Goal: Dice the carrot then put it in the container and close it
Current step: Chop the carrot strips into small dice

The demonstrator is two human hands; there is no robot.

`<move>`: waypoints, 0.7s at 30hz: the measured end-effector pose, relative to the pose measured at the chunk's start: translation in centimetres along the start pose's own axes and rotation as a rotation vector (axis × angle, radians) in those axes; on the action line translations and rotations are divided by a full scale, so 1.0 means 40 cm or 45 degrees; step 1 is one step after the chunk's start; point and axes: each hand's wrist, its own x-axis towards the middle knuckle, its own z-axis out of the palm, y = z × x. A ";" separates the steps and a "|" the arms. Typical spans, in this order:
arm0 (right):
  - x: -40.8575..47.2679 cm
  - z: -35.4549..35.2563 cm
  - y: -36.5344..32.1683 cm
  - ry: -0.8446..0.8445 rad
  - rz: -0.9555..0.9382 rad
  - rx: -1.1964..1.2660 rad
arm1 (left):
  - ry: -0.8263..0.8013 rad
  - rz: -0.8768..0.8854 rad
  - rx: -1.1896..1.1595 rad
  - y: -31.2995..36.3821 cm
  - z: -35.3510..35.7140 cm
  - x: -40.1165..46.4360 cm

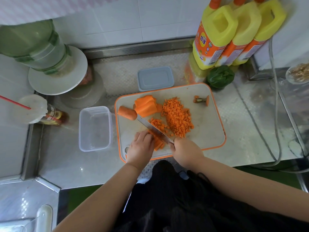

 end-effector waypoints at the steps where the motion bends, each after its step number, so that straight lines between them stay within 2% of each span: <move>1: -0.006 -0.001 -0.003 -0.011 0.003 -0.007 | 0.007 0.001 0.004 -0.003 0.001 -0.002; 10: -0.005 0.001 -0.036 -0.155 0.095 -0.113 | 0.054 0.055 -0.090 -0.018 0.014 -0.003; 17: 0.016 0.049 -0.035 -0.061 0.079 -0.073 | 0.081 0.051 -0.063 -0.016 0.019 -0.008; 21: 0.030 0.035 -0.026 -0.008 0.099 0.053 | 0.105 0.075 -0.087 -0.017 0.014 -0.008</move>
